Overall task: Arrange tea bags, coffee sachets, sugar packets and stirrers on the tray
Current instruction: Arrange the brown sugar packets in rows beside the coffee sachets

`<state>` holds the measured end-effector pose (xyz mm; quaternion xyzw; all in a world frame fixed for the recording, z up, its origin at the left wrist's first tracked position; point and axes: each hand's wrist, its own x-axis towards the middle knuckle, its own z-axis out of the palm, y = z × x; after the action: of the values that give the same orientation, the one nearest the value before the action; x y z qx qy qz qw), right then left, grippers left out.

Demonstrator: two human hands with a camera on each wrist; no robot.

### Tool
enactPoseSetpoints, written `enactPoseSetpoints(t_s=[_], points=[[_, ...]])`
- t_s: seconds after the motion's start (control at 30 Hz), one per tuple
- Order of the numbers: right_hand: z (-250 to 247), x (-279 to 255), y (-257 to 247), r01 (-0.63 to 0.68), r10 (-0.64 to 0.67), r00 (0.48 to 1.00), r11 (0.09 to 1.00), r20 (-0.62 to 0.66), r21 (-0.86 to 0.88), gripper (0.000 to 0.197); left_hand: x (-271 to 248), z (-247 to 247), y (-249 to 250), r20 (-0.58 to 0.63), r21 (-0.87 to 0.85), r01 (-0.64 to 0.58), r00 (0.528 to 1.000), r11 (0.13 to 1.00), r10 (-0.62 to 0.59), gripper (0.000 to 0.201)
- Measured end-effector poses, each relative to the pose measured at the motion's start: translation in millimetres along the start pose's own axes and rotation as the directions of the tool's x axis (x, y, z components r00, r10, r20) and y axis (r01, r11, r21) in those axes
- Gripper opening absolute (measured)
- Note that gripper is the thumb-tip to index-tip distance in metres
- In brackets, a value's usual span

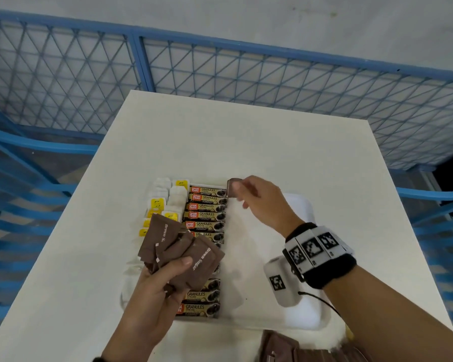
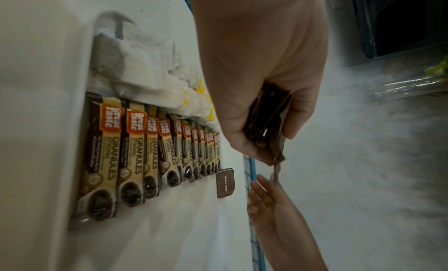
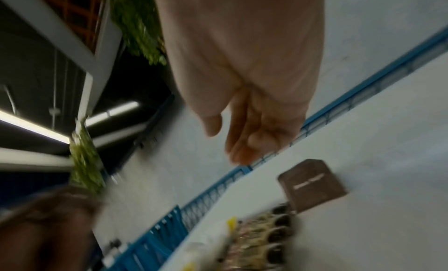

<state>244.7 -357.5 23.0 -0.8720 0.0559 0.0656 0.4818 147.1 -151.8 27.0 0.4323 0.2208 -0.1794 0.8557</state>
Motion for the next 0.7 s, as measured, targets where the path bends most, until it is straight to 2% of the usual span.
enactPoseSetpoints(t_s=[0.07, 0.1, 0.2, 0.23, 0.3, 0.33, 0.47, 0.53, 0.63, 0.7], points=[[-0.3, -18.8, -13.3, -0.042, 0.017, 0.973, 0.994, 0.23, 0.105, 0.031, 0.9, 6.5, 2.3, 0.033, -0.003, -0.014, 0.999, 1.0, 0.014, 0.03], [-0.1, -26.3, -17.5, -0.06, 0.009, 0.947, 0.987, 0.322, 0.149, 0.033, 2.5, 7.5, 2.7, 0.048, 0.01, -0.019, 0.999, 1.0, 0.019, 0.04], [0.8, -41.4, -23.0, -0.087, -0.037, 0.884, 0.967, 0.466, 0.241, 0.019, 7.3, 7.2, 1.9, 0.067, 0.004, -0.022, 0.998, 1.0, 0.022, 0.048], [1.5, -44.2, -23.0, -0.101, -0.049, 0.87, 0.956, 0.49, 0.274, 0.013, 8.3, 8.3, 1.5, 0.085, 0.007, -0.03, 0.996, 1.0, 0.03, 0.056], [3.2, -47.8, -21.4, -0.126, -0.072, 0.854, 0.933, 0.516, 0.339, 0.012, 8.8, 9.9, -0.2, 0.089, 0.02, -0.039, 0.995, 0.999, 0.037, 0.076], [3.8, -48.8, -20.1, -0.135, -0.075, 0.855, 0.923, 0.513, 0.36, 0.013, 8.4, 10.9, 0.2, 0.089, 0.019, -0.042, 0.995, 0.999, 0.04, 0.076], [4.7, -51.7, -14.7, -0.134, -0.054, 0.898, 0.912, 0.436, 0.388, 0.017, 11.9, 11.8, -3.3, 0.077, 0.034, -0.053, 0.996, 0.998, 0.05, 0.049], [4.5, -53.3, -12.9, -0.115, -0.059, 0.913, 0.912, 0.404, 0.394, 0.021, 12.1, 13.7, -5.2, 0.086, 0.063, -0.051, 0.995, 0.997, 0.045, 0.046], [-1.8, -54.6, -16.6, -0.065, -0.099, 0.9, 0.932, 0.423, 0.357, 0.025, 11.8, 16.2, -7.1, 0.12, 0.101, -0.067, 0.991, 0.993, 0.055, 0.066], [-9.6, -53.3, -20.4, -0.014, -0.114, 0.898, 0.957, 0.425, 0.288, 0.033, 15.1, 13.1, -7.4, 0.133, 0.097, -0.083, 0.989, 0.992, 0.069, 0.071]])
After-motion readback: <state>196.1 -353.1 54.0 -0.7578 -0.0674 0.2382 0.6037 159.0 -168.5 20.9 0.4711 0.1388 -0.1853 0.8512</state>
